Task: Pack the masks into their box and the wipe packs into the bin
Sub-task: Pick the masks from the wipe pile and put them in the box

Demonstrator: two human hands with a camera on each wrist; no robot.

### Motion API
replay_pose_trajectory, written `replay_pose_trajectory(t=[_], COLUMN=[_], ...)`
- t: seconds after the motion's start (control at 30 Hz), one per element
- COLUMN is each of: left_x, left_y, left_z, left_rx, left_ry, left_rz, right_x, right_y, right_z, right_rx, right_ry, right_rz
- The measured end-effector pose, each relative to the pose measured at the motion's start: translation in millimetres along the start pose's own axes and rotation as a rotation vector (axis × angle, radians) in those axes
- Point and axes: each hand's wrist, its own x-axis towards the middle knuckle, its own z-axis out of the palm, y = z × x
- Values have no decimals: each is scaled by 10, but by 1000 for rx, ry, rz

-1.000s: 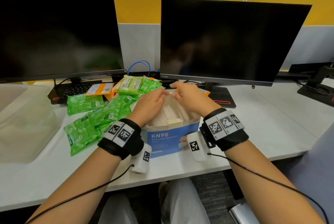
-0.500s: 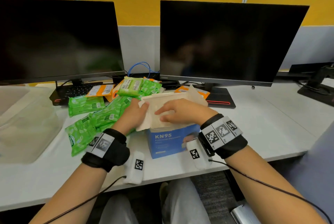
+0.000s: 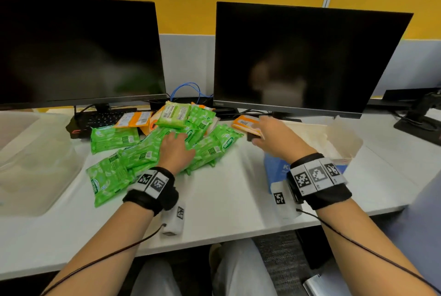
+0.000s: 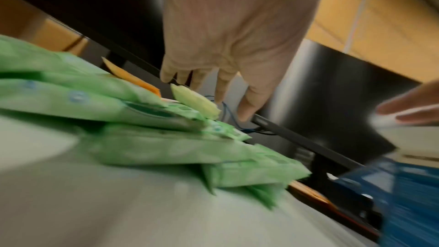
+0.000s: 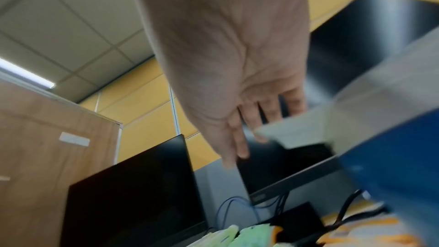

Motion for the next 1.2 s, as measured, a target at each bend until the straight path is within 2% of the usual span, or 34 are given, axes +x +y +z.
replay_pose_trajectory(t=[0.07, 0.13, 0.27, 0.37, 0.43, 0.53, 0.67, 0.73, 0.8, 0.87, 0.93, 1.07, 1.13, 1.2], left_x=[93, 190, 417, 604, 723, 900, 1074, 1101, 1111, 1114, 1098, 1089, 1115, 1134], left_y=[-220, -320, -353, -302, -255, -238, -332, -383, -423, -460, -500, -575, -619, -654], left_z=[-67, -106, -86, -67, -56, -26, 52, 74, 89, 113, 151, 194, 200, 211], left_rx=[56, 61, -20, -50, -20, 58, 54, 52, 47, 19, -19, -71, -91, -99], left_ry=[31, 11, -8, 156, 201, 157, 52, 22, -9, 8, 86, 248, 312, 331], left_rz=[-109, -151, -182, -155, -86, -27, -51, -46, -39, -35, -26, -32, -35, -37], right_x=[58, 166, 539, 843, 1022, 1253, 1464, 1542, 1584, 1625, 1635, 1709, 1735, 1769], right_y=[-170, -408, -690, -702, -683, -645, -710, -739, -747, -754, -794, -802, -787, -792], right_z=[5, 64, 341, 511, 620, 771, 924, 998, 1070, 1157, 1211, 1289, 1283, 1292], right_rx=[194, 296, 415, 542, 708, 986, 1435, 1666, 1784, 1814, 1773, 1576, 1476, 1347], right_ry=[174, 217, 36, -25, -36, -69, -199, -215, -216, -203, -240, -372, -403, -371], right_rz=[-108, -145, -28, 108, 211, 363, 504, 527, 495, 436, 353, 136, 83, 69])
